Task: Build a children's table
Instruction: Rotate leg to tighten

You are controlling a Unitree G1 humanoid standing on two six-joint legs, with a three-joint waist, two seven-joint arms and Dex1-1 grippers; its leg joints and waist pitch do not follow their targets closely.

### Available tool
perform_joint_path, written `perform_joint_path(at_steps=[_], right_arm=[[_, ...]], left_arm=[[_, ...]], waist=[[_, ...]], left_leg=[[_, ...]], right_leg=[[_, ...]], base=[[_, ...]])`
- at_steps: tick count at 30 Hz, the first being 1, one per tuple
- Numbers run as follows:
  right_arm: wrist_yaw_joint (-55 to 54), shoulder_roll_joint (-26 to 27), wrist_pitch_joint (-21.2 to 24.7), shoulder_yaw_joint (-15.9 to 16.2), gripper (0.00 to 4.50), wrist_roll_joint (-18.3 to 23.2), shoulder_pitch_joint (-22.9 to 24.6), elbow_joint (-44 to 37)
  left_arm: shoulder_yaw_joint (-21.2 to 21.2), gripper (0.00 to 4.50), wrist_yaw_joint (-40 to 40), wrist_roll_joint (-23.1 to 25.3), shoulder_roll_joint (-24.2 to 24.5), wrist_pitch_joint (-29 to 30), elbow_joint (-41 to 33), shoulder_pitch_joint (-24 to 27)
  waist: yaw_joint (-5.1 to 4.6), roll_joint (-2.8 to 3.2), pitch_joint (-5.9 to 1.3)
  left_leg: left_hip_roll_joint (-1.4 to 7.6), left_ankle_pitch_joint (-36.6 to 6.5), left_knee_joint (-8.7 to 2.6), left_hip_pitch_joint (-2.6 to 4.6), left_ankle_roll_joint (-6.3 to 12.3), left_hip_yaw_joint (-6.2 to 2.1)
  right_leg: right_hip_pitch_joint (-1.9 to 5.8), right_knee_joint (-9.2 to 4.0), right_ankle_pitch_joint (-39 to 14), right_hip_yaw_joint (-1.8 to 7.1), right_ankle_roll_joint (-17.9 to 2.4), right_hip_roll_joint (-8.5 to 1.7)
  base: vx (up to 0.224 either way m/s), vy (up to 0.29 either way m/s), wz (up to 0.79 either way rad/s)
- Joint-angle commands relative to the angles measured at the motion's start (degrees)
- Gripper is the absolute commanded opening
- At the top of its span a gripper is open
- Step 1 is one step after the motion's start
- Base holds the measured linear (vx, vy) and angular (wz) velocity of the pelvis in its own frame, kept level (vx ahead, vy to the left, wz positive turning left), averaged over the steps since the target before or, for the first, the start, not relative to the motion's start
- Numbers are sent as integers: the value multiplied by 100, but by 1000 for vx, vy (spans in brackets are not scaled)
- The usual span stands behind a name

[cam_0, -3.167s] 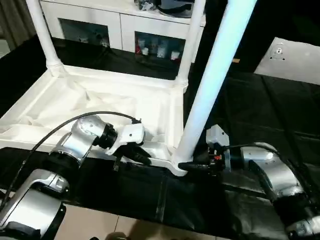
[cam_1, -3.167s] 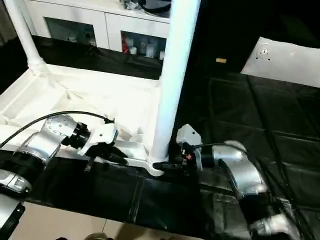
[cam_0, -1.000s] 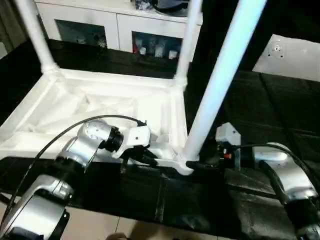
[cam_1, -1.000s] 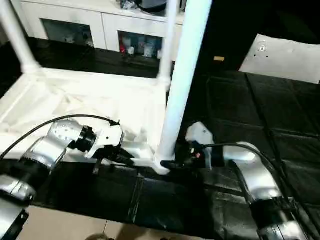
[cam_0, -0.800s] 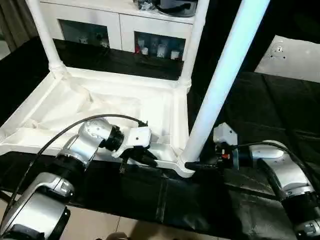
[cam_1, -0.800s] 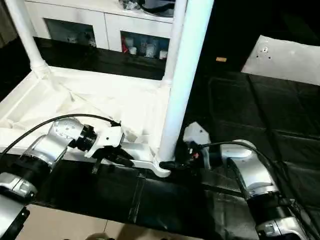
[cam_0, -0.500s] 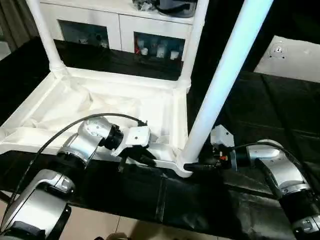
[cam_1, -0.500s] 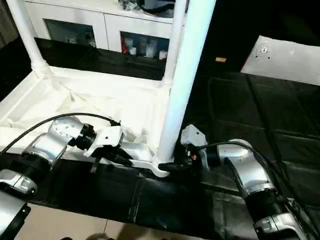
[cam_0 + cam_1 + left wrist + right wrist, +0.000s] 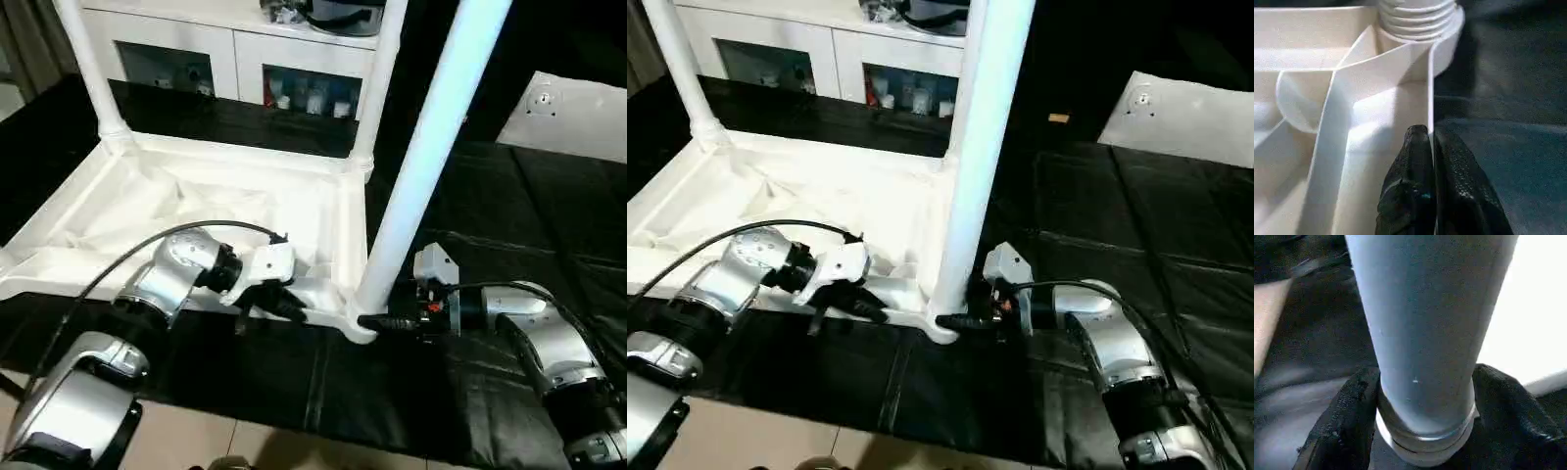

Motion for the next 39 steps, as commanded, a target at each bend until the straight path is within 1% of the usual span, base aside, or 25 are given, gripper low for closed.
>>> perform_joint_path(at_steps=[1, 2, 3, 5, 6, 7, 8, 9, 10, 11, 12, 14, 15, 16, 17, 18, 20, 22, 23, 25, 28, 30, 33, 37, 39], right_arm=[[-1120, 732, 495, 239, 264, -152, 84, -51], [-1120, 732, 495, 239, 264, -152, 84, -51], [-1501, 998, 621, 189, 263, -167, 79, -21], [-1856, 1262, 716, 123, 263, -159, 55, 21], [-2172, 1490, 822, 58, 263, -161, 27, 42], [-2172, 1490, 822, 58, 263, -161, 27, 42], [-2627, 1761, 921, -7, 263, -230, -46, 128], [-3138, 2090, 993, -104, 263, -266, -174, 258], [-3535, 2339, 1020, -141, 263, -343, -307, 368], [-3535, 2339, 1020, -141, 263, -343, -307, 368], [-4047, 2660, 1078, -197, 263, -471, -488, 470], [-4147, 2727, 1103, -223, 263, -501, -510, 452], [-4246, 2790, 1118, -327, 263, -465, -501, 391], [-4246, 2790, 1118, -327, 263, -465, -501, 391], [-4259, 2794, 1105, -372, 297, -432, -496, 375], [-4250, 2711, 1016, -519, 317, -333, -434, 260], [-4198, 2629, 952, -552, 334, -310, -392, 190], [-4107, 2520, 855, -604, 350, -362, -323, 71], [-4055, 2462, 815, -622, 360, -372, -289, 13], [-3918, 2307, 726, -655, 378, -369, -205, -128], [-3451, 1866, 565, -679, 407, -282, -16, -420], [-3265, 1708, 518, -677, 425, -252, 46, -513], [-2675, 1199, 411, -650, 446, -200, 216, -764], [-1711, 518, 373, -615, 446, -84, 350, -1004], [-1242, 166, 335, -504, 446, -52, 383, -1080]], left_arm=[[257, 0, 1356, -150, -784, 643, -188, -40], [257, 0, 1356, -150, -784, 643, -188, -40], [338, 0, 1708, -151, -978, 857, -196, -61], [402, 0, 2054, -128, -1154, 1014, -190, -86], [467, 0, 2346, -115, -1307, 1175, -214, -101], [467, 0, 2346, -115, -1307, 1175, -214, -101], [523, 0, 2640, -99, -1483, 1339, -259, -110], [556, 0, 2962, -56, -1688, 1490, -305, -112], [572, 0, 3233, -4, -1861, 1585, -353, -108], [572, 0, 3233, -4, -1861, 1585, -353, -108], [560, 0, 3515, 113, -2079, 1774, -507, -69], [547, 0, 3548, 161, -2120, 1841, -584, -47], [511, 0, 3527, 204, -2127, 1915, -666, -19], [511, 0, 3527, 204, -2127, 1915, -666, -19], [494, 0, 3496, 211, -2105, 1914, -669, -17], [418, 0, 3306, 257, -1936, 1806, -667, 12], [397, 0, 3186, 257, -1839, 1755, -665, 33], [355, 0, 2992, 264, -1679, 1661, -704, 86], [344, 0, 2916, 271, -1606, 1638, -732, 117], [312, 0, 2717, 293, -1433, 1559, -810, 196], [276, 0, 2266, 289, -1077, 1365, -866, 317], [270, 0, 2146, 289, -972, 1300, -841, 332], [184, 0, 1647, 262, -647, 817, -725, 355], [23, 0, 816, 184, -233, 220, -607, 347], [-72, 0, 423, 188, -54, -33, -516, 312]], waist=[[-61, 22, -252], [-101, 24, -242], [-147, 33, -223], [-221, 38, -202], [-259, 46, -225], [-273, 63, -238], [-318, 75, -252], [-354, 110, -252], [-402, 99, -239], [-411, 91, -242], [-423, 106, -259], [-431, 105, -271], [-422, 120, -299], [-416, 117, -313], [-409, 116, -322], [-407, 120, -322], [-404, 109, -337], [-381, 91, -355], [-370, 94, -354], [-355, 91, -353], [-332, 99, -341], [-338, 99, -342], [-319, 80, -350], [-270, 75, -353], [-235, 96, -355]], left_leg=[[470, -1000, -437, 48, 99, -180], [441, -1187, -443, 49, 35, -210], [417, -1362, -431, 105, 44, -212], [408, -1603, -417, 137, 54, -236], [402, -1650, -409, 138, 77, -245], [426, -1624, -433, 128, 92, -257], [464, -1600, -468, 64, 126, -278], [505, -1649, -489, 78, 73, -287], [506, -1789, -491, 87, -8, -294], [489, -1832, -483, 92, -11, -295], [481, -1800, -479, 90, 22, -287], [488, -1535, -489, 54, 60, -275], [513, -1200, -498, 10, 127, -260], [522, -1064, -496, -2, 146, -255], [523, -947, -490, -8, 168, -244], [529, -807, -485, -5, 206, -225], [511, -690, -467, -20, 256, -203], [486, -427, -441, -81, 357, -186], [488, -392, -441, -78, 384, -186], [477, -363, -435, -79, 440, -173], [471, -449, -447, -89, 476, -175], [491, -458, -444, -72, 460, -170], [474, -414, -428, -91, 491, -166], [480, -423, -425, -69, 533, -160], [503, -428, -430, -38, 496, -157]], right_leg=[[206, -588, -2822, 408, -540, -721], [222, -645, -3258, 351, -342, -722], [198, -741, -3582, 313, -166, -725], [174, -826, -3867, 255, -35, -734], [210, -860, -3864, 221, 43, -744], [225, -849, -3713, 225, 4, -752], [270, -821, -3403, 216, -27, -747], [244, -780, -3162, 217, -151, -756], [224, -784, -3149, 194, -203, -761], [238, -797, -3194, 176, -186, -771], [249, -800, -3136, 201, -187, -789], [251, -758, -2863, 255, -281, -796], [268, -673, -2349, 313, -433, -791], [275, -640, -2129, 328, -487, -790], [272, -608, -1924, 343, -549, -784], [259, -568, -1668, 357, -667, -772], [273, -536, -1522, 370, -774, -776], [303, -467, -1222, 396, -838, -780], [294, -462, -1196, 394, -845, -780], [299, -467, -1278, 390, -827, -778], [307, -513, -1618, 376, -631, -751], [291, -506, -1600, 379, -610, -732], [312, -491, -1535, 386, -608, -733], [299, -496, -1640, 382, -566, -725], [279, -465, -1497, 392, -615, -718]], base=[[0, 0, 0], [0, 0, 0], [0, 0, 0], [0, 0, 0], [0, 0, 0], [0, 0, 0], [0, 0, 0], [0, 0, 0], [0, 0, 0], [0, 0, 0], [0, 0, 0], [0, 0, 0], [0, 0, 0], [0, 0, 0], [0, 0, 0], [0, 0, 0], [0, 0, 0], [0, 0, 0], [0, 0, 0], [0, 0, 0], [0, 0, 0], [0, 0, 0], [0, 0, 0], [0, 0, 0], [0, 0, 0]])
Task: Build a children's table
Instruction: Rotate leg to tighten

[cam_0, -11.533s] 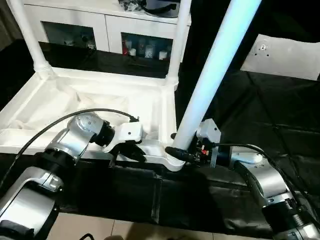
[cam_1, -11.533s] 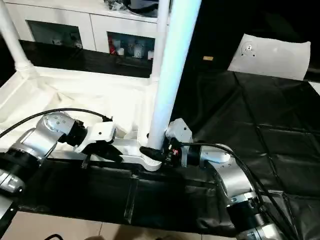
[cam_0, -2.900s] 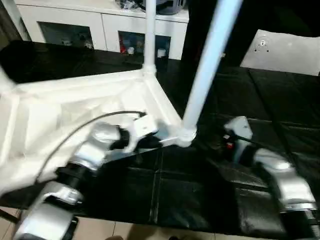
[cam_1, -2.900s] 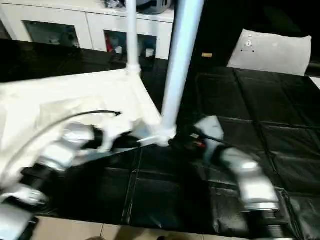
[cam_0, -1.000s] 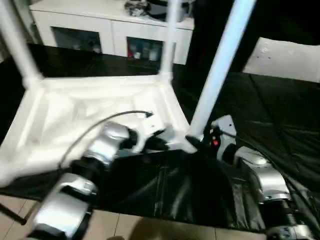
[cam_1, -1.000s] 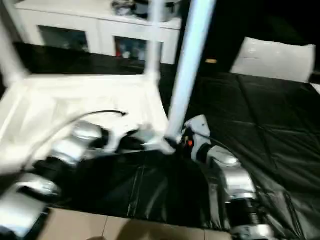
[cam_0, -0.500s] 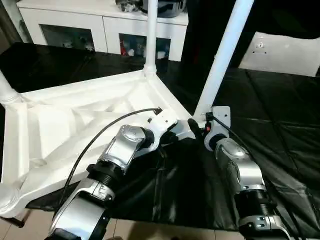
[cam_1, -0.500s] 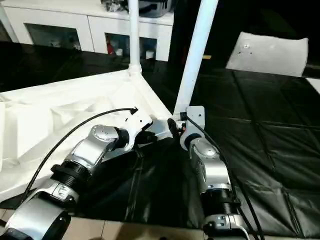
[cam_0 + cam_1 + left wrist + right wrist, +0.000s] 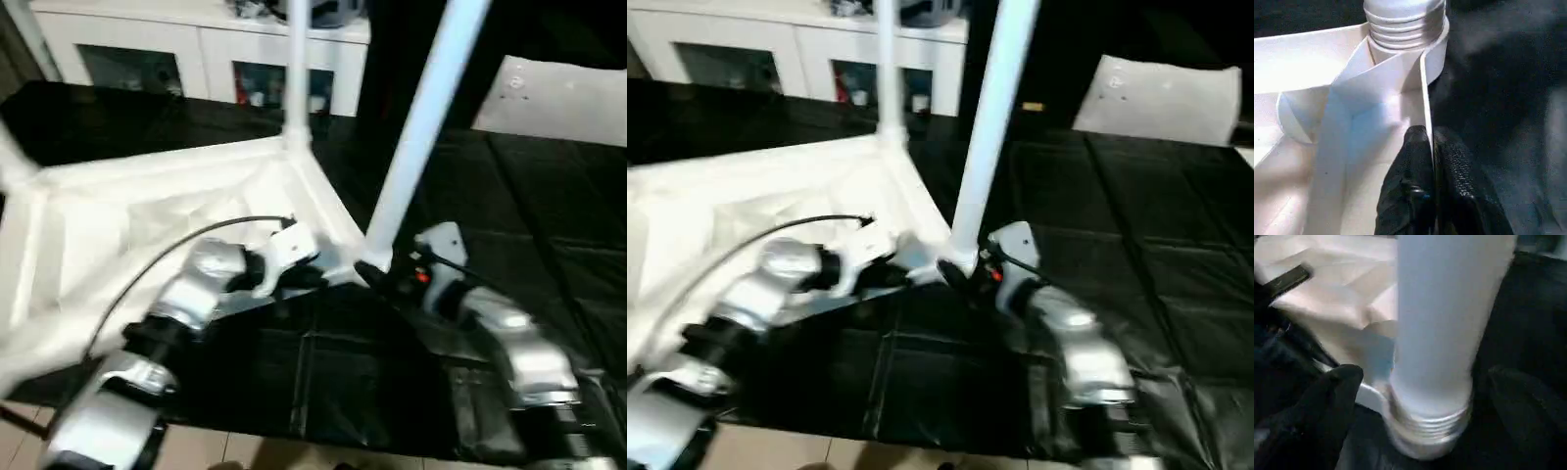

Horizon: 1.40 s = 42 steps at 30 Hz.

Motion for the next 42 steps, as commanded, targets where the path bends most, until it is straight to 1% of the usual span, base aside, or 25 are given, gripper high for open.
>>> perform_joint_path(at_steps=[1, 2, 3, 5, 6, 8, 9, 11, 12, 14, 15, 17, 18, 20, 21, 22, 25, 26, 27, 28, 29, 33, 37, 41, 42], right_arm=[[656, -349, -66, 148, 446, 146, 53, -161], [681, -364, -63, 151, 446, 154, 52, -160], [936, -507, -62, 185, 446, 234, 35, -150], [1072, -572, -82, 206, 446, 267, 21, -151], [1394, -705, -171, 270, 446, 309, -36, -93], [1667, -799, -254, 354, 446, 317, -96, 0], [1930, -891, -319, 466, 446, 312, -145, 89], [2084, -944, -332, 533, 446, 324, -171, 134], [2159, -973, -330, 567, 429, 339, -183, 153], [2290, -1018, -375, 636, 429, 329, -205, 190], [2513, -1084, -438, 773, 419, 286, -244, 243], [2560, -1093, -503, 824, 395, 238, -268, 292], [2582, -1072, -578, 867, 390, 189, -310, 378], [2581, -1053, -619, 883, 380, 165, -335, 419], [2589, -1015, -674, 929, 367, 143, -388, 502], [2593, -991, -712, 964, 353, 126, -419, 557], [2600, -950, -801, 1028, 342, 102, -461, 656], [2589, -912, -794, 1049, 330, 110, -481, 679], [2586, -902, -791, 1055, 316, 112, -486, 684], [2586, -881, -805, 1071, 307, 108, -495, 704], [2596, -856, -814, 1092, 303, 111, -499, 724], [2616, -798, -840, 1109, 274, 125, -493, 747], [2669, -797, -829, 1156, 269, 161, -445, 715], [2685, -789, -733, 1173, 267, 210, -325, 627], [2521, -706, -523, 1134, 267, 272, -229, 548]], left_arm=[[-263, 0, -673, 16, 136, -353, 154, -77], [-262, 0, -690, 9, 140, -360, 159, -80], [-263, 0, -884, -59, 183, -477, 216, -117], [-283, 0, -998, -73, 212, -542, 248, -142], [-376, 0, -1264, -56, 290, -748, 350, -205], [-461, 0, -1488, -51, 343, -869, 405, -245], [-527, 0, -1673, -40, 376, -963, 447, -283], [-563, 0, -1781, -24, 393, -1030, 484, -311], [-579, 0, -1837, -16, 400, -1073, 512, -327], [-600, 0, -1934, -10, 407, -1137, 549, -350], [-630, 0, -2066, 8, 411, -1243, 620, -408], [-641, 0, -2112, 13, 411, -1277, 652, -437], [-655, 0, -2152, 8, 411, -1321, 704, -483], [-661, 0, -2163, 6, 411, -1335, 724, -501], [-665, 0, -2185, 6, 411, -1378, 765, -530], [-663, 0, -2206, 8, 407, -1405, 799, -548], [-662, 0, -2247, 18, 392, -1470, 880, -581], [-668, 0, -2255, 22, 387, -1482, 895, -587], [-670, 0, -2257, 23, 386, -1484, 899, -589], [-679, 0, -2263, 23, 385, -1497, 912, -592], [-686, 0, -2266, 24, 384, -1510, 932, -595], [-686, 0, -2278, 29, 385, -1545, 981, -606], [-682, 0, -2275, 38, 389, -1570, 1033, -615], [-614, 0, -2102, 17, 324, -1425, 1068, -610], [-599, 0, -1845, 88, 262, -1364, 1110, -621]], waist=[[21, 15, -348], [27, 9, -350], [54, 19, -353], [92, 8, -359], [110, 2, -359], [130, 0, -367], [147, 2, -374], [162, 6, -372], [172, 4, -374], [212, -6, -382], [226, 0, -383], [247, -5, -381], [261, 6, -388], [266, -2, -387], [271, 13, -385], [265, 2, -385], [270, 5, -388], [270, 1, -392], [263, 8, -373], [267, 5, -380], [270, 20, -372], [266, 14, -370], [265, 27, -372], [270, 34, -365], [270, 20, -359]], left_leg=[[444, -498, -378, 2, 466, -153], [439, -513, -376, 1, 463, -146], [455, -517, -380, 9, 447, -150], [449, -507, -373, 3, 429, -141], [449, -491, -374, 3, 416, -144], [451, -449, -370, -7, 428, -142], [455, -425, -364, -14, 429, -145], [457, -420, -360, -10, 433, -139], [457, -419, -356, -12, 434, -136], [466, -370, -355, -12, 427, -135], [464, -374, -353, -7, 431, -137], [469, -373, -354, -8, 418, -135], [471, -392, -350, -3, 392, -135], [474, -397, -353, -3, 347, -140], [471, -395, -356, -7, 330, -142], [458, -396, -353, -14, 331, -137], [468, -413, -351, -9, 336, -137], [466, -401, -349, -12, 336, -139], [472, -412, -360, -15, 341, -143], [472, -420, -354, -11, 337, -142], [473, -425, -359, -11, 336, -146], [466, -461, -356, -11, 328, -140], [475, -437, -358, -11, 329, -145], [480, -505, -363, 2, 311, -143], [479, -528, -363, 6, 309, -138]], right_leg=[[318, -419, -1481, 525, -610, -700], [326, -411, -1478, 526, -615, -701], [320, -409, -1472, 529, -649, -718], [326, -403, -1453, 531, -676, -720], [323, -401, -1456, 522, -681, -718], [340, -383, -1397, 524, -674, -719], [344, -367, -1346, 515, -695, -719], [341, -377, -1366, 508, -708, -714], [344, -375, -1363, 509, -701, -713], [344, -354, -1313, 508, -689, -713], [340, -358, -1328, 500, -694, -716], [339, -351, -1336, 501, -689, -712], [336, -350, -1359, 499, -697, -724], [338, -349, -1368, 501, -687, -720], [339, -347, -1347, 501, -690, -724], [344, -349, -1340, 499, -685, -718], [342, -353, -1358, 496, -693, -724], [346, -347, -1335, 496, -691, -720], [338, -344, -1317, 493, -698, -709], [344, -345, -1312, 496, -703, -720], [339, -341, -1315, 493, -711, -718], [344, -355, -1346, 497, -704, -718], [345, -348, -1317, 493, -704, -713], [339, -360, -1358, 494, -718, -714], [335, -371, -1383, 496, -712, -714]], base=[[0, 0, 0], [0, 0, 0], [0, 0, 0], [0, 0, 0], [0, 0, 0], [0, 0, 0], [0, 0, 0], [0, 0, 0], [0, 0, 0], [0, 0, 0], [0, 0, 0], [0, 0, 0], [0, 0, 0], [0, 0, 0], [0, 0, 0], [0, 0, 0], [0, 0, 0], [0, 0, 0], [0, 0, 0], [0, 0, 0], [0, 0, 0], [0, 0, 0], [0, 0, 0], [0, 0, 0], [0, 0, 0]])
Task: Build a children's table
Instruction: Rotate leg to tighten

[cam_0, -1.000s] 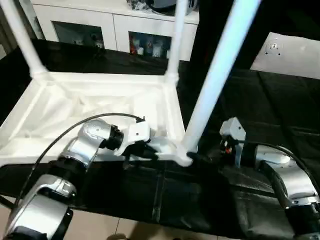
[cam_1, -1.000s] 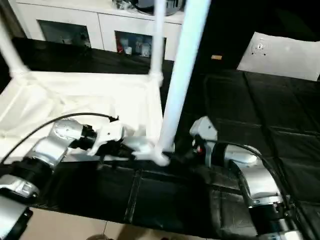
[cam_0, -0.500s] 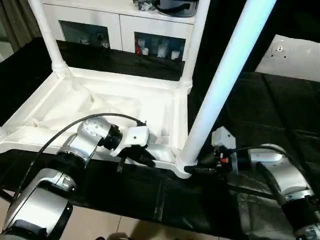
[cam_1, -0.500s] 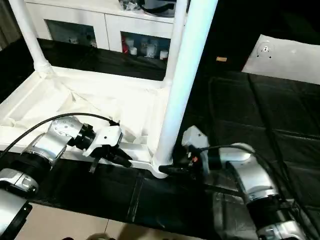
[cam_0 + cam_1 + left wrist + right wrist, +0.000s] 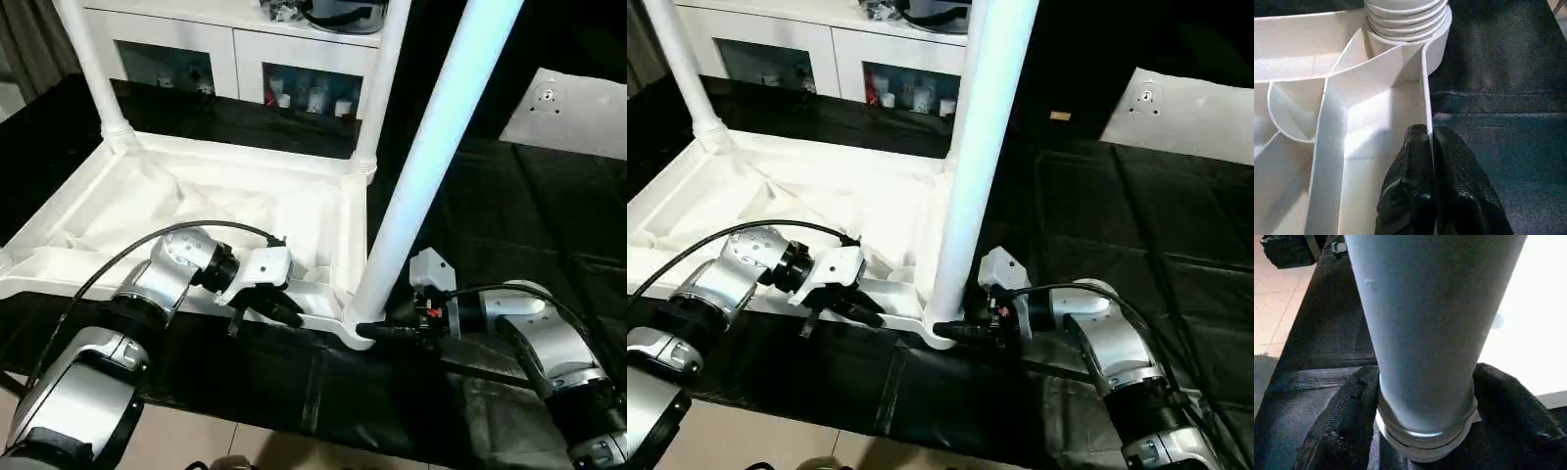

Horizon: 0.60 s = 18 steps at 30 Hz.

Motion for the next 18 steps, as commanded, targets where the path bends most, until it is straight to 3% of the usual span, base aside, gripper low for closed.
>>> perform_joint_path(at_steps=[1, 3, 5, 6, 7, 8, 9, 10, 11, 12, 13, 14, 15, 16, 17, 18], right_arm=[[-256, 197, 420, 64, 267, 117, 195, -190], [-639, 369, 679, 5, 267, 104, 276, -227], [-1603, 856, 734, -95, 267, -142, 327, -92], [-1858, 1003, 815, -149, 267, -156, 322, -49], [-2009, 1092, 875, -184, 267, -157, 317, -24], [-2075, 1131, 903, -200, 267, -156, 315, -14], [-2482, 1404, 965, -302, 267, -148, 261, 99], [-2865, 1656, 1007, -385, 267, -160, 199, 214], [-3414, 2001, 1059, -490, 267, -240, 104, 352], [-3972, 2356, 1093, -546, 267, -360, -24, 517], [-4147, 2462, 1104, -558, 267, -401, -67, 563], [-4295, 2551, 1113, -567, 267, -435, -103, 601], [-4730, 2813, 1163, -595, 267, -534, -227, 732], [-4889, 2922, 1172, -600, 267, -578, -292, 795], [-5093, 3054, 1173, -611, 267, -628, -380, 874], [-5194, 3118, 1169, -618, 267, -652, -425, 912]], left_arm=[[-191, 0, 370, 320, -169, 54, 92, -90], [-160, 0, 748, 408, -268, 145, 144, -99], [154, 0, 1419, 181, -649, 765, 144, -90], [236, 0, 1590, 118, -756, 903, 134, -94], [283, 0, 1692, 84, -819, 978, 128, -97], [303, 0, 1737, 69, -847, 1010, 125, -98], [406, 0, 2061, 12, -1036, 1231, 80, -105], [522, 0, 2416, -49, -1230, 1443, 58, -124], [650, 0, 2845, -115, -1488, 1745, 20, -150], [755, 0, 3381, -112, -1763, 1991, 5, -198], [775, 0, 3516, -93, -1840, 2058, -4, -209], [792, 0, 3631, -76, -1905, 2114, -13, -218], [864, 0, 4041, 6, -2104, 2282, -54, -242], [899, 0, 4233, 42, -2194, 2360, -79, -254], [913, 0, 4452, 99, -2300, 2423, -114, -263], [912, 0, 4552, 130, -2351, 2445, -133, -265]], waist=[[-11, 38, -331], [-27, 38, -303], [-45, 52, -240], [-94, 54, -172], [-161, 39, -169], [-161, 39, -169], [-245, 65, -182], [-337, 139, -177], [-396, 180, -186], [-436, 326, -154], [-376, 238, -96], [-268, 244, -75], [-446, -195, -175], [-272, -113, -205], [-216, -129, -272], [-179, -50, -272]], left_leg=[[492, -528, -401, 11, 319, -146], [475, -747, -417, 28, 241, -153], [419, -1069, -406, 120, 104, -132], [369, -1405, -393, 198, 9, -155], [333, -1721, -348, 259, -62, -186], [333, -1721, -348, 259, -62, -186], [344, -1900, -336, 276, -56, -224], [476, -2236, -376, 302, -51, -274], [580, -2492, -435, 258, -88, -333], [1003, -3468, -877, -38, -182, -497], [987, -4251, -1204, -251, -252, -376], [826, -4411, -1268, -112, -318, -175], [291, -3550, -608, 373, -449, -93], [156, -1517, -71, 179, -218, -168], [234, -746, -126, -20, -44, -237], [293, -59, -380, -144, -26, -239]], right_leg=[[313, -390, -1414, 507, -701, -702], [305, -471, -1885, 484, -562, -712], [249, -635, -2821, 451, -335, -744], [201, -753, -3497, 365, -146, -725], [199, -876, -4060, 242, 155, -725], [199, -876, -4060, 242, 155, -725], [241, -987, -4143, 112, 400, -722], [284, -1014, -3858, -25, 365, -720], [371, -949, -3586, -87, 336, -717], [669, -166, -2413, 32, 122, -591], [617, 551, -1056, 260, 63, -372], [431, 618, -960, 339, 20, -260], [18, -69, -2774, 669, -32, -493], [145, -656, -4769, 836, -31, -1118], [341, -549, -4482, 938, -20, -1187], [368, -383, -3244, 786, -165, -859]], base=[[0, 0, 0], [0, 0, 0], [0, 0, 0], [0, 0, 0], [-53, 11, -4], [-53, 11, -4], [-57, 27, -4], [0, 0, 0], [0, 0, 0], [-88, 50, -9], [-91, 28, 5], [-91, 28, 5], [53, -35, 13], [119, -53, -16], [119, -53, -16], [62, -26, -22]])
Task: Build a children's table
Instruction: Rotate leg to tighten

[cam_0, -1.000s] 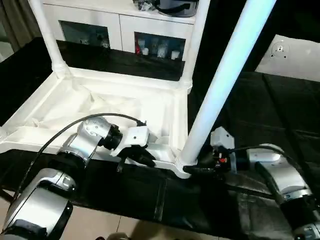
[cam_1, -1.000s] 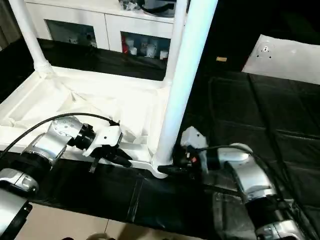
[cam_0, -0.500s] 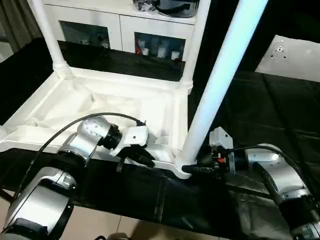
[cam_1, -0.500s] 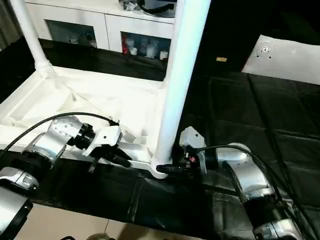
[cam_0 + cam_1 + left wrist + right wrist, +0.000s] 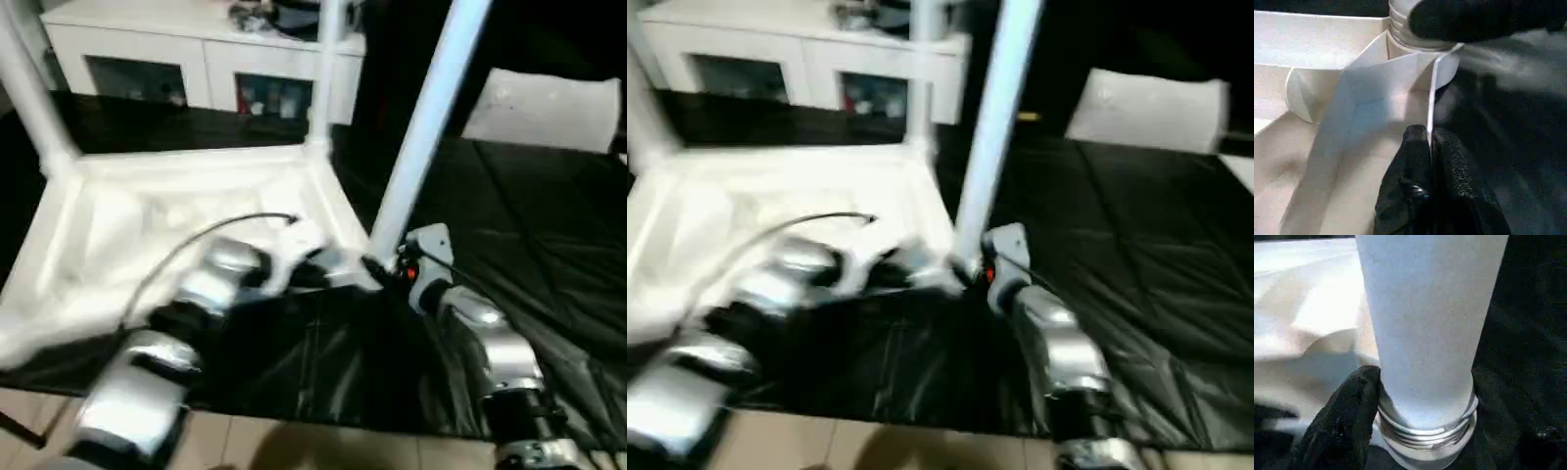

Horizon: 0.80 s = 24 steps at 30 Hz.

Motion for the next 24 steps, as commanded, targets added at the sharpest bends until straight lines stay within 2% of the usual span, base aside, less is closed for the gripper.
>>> perform_joint_path(at_steps=[1, 2, 3, 4, 5, 6, 8, 9, 11, 12, 13, 14, 15, 17, 19, 20, 21, 24], right_arm=[[224, 737, 239, 776, 267, 171, -41, 244], [68, 845, 195, 678, 267, 181, -97, 298], [14, 879, 174, 641, 267, 180, -113, 312], [-58, 925, 147, 591, 267, 179, -135, 329], [-190, 1032, 57, 444, 301, 180, -173, 353], [-190, 1032, 57, 444, 322, 180, -173, 353], [-200, 1012, -22, 445, 339, 127, -152, 311], [-158, 947, -74, 450, 347, 119, -80, 200], [-23, 799, -151, 476, 374, 124, 64, -29], [90, 684, -211, 480, 382, 125, 163, -180], [192, 592, -267, 473, 388, 138, 237, -294], [272, 508, -298, 463, 405, 147, 296, -380], [384, 370, -340, 438, 405, 142, 386, -510], [494, 238, -397, 406, 423, 143, 455, -604], [1102, -276, -534, 382, 445, 237, 693, -972], [1138, -302, -537, 381, 445, 246, 704, -992], [1388, -458, -548, 381, 449, 318, 774, -1133], [2046, -881, -531, 443, 449, 460, 919, -1454]], left_arm=[[-4, 0, 655, -64, -532, 12, -301, -173], [-49, 0, 682, -10, -564, 70, -368, -147], [-63, 0, 691, 9, -571, 92, -391, -136], [-81, 0, 702, 35, -579, 122, -422, -122], [-167, 0, 699, 123, -551, 215, -512, -62], [-167, 0, 699, 123, -551, 215, -512, -62], [-205, 0, 703, 186, -474, 240, -540, -25], [-233, 0, 611, 227, -347, 224, -577, 19], [-256, 0, 411, 228, -157, 149, -631, 96], [-259, 0, 261, 213, -31, 92, -675, 156], [-267, 0, 126, 207, 72, -1, -724, 207], [-280, 0, -5, 198, 153, -90, -755, 248], [-301, 0, -237, 184, 287, -205, -822, 318], [-322, 0, -430, 177, 412, -351, -842, 359], [-402, 0, -1031, 137, 793, -809, -832, 442], [-405, 0, -1058, 134, 810, -827, -830, 445], [-432, 0, -1230, 97, 900, -950, -834, 462], [-538, 0, -1648, 46, 1121, -1097, -856, 511]], waist=[[10, -66, -255], [-7, -43, -267], [-25, -19, -320], [-26, -19, -362], [-39, -19, -354], [-43, -20, -345], [-57, -13, -306], [-76, -9, -287], [-101, -1, -282], [-104, -6, -302], [-128, 0, -300], [-155, 8, -312], [-202, -1, -335], [-212, -9, -329], [-198, -31, -349], [-183, -38, -355], [-171, -26, -356], [-135, -42, -338]], left_leg=[[401, -96, -435, -68, 84, -176], [400, -138, -427, -56, 118, -160], [392, -24, -417, -93, 200, -159], [396, 214, -376, -90, 338, -146], [382, 280, -366, -110, 495, -129], [387, 209, -369, -113, 549, -122], [390, -154, -386, -108, 571, -113], [403, -406, -414, -109, 497, -123], [424, -653, -439, -100, 368, -132], [439, -696, -448, -107, 326, -144], [443, -645, -467, -146, 332, -159], [454, -605, -466, -148, 333, -160], [461, -475, -439, -138, 374, -147], [446, -420, -428, -136, 422, -131], [430, -231, -388, -145, 536, -107], [433, -162, -380, -145, 569, -105], [442, -90, -371, -123, 638, -89], [447, -134, -369, -129, 731, -83]], right_leg=[[86, -641, -1382, 447, -726, -478], [81, -581, -867, 447, -896, -446], [159, -501, -92, 437, -1125, -460], [163, -439, 602, 441, -1304, -468], [162, -427, 950, 430, -1426, -452], [162, -438, 935, 429, -1468, -470], [166, -512, 438, 421, -1480, -484], [170, -560, -9, 419, -1422, -488], [160, -606, -494, 421, -1310, -492], [174, -610, -568, 424, -1239, -495], [196, -603, -485, 419, -1181, -491], [198, -590, -383, 418, -1190, -491], [191, -568, -29, 427, -1272, -487], [182, -562, 104, 432, -1348, -484], [207, -540, 376, 452, -1389, -487], [212, -518, 526, 452, -1405, -483], [173, -487, 763, 453, -1475, -472], [172, -486, 695, 442, -1500, -469]], base=[[0, 0, 0], [0, 0, 0], [0, 0, 0], [0, 0, 0], [0, 0, 0], [0, 0, 0], [0, 0, 0], [0, 0, 0], [0, 0, 0], [0, 0, 0], [0, 0, 0], [0, 0, 0], [0, 0, 0], [0, 0, 0], [0, 0, 0], [0, 0, 0], [0, 0, 0], [0, 0, 0]])
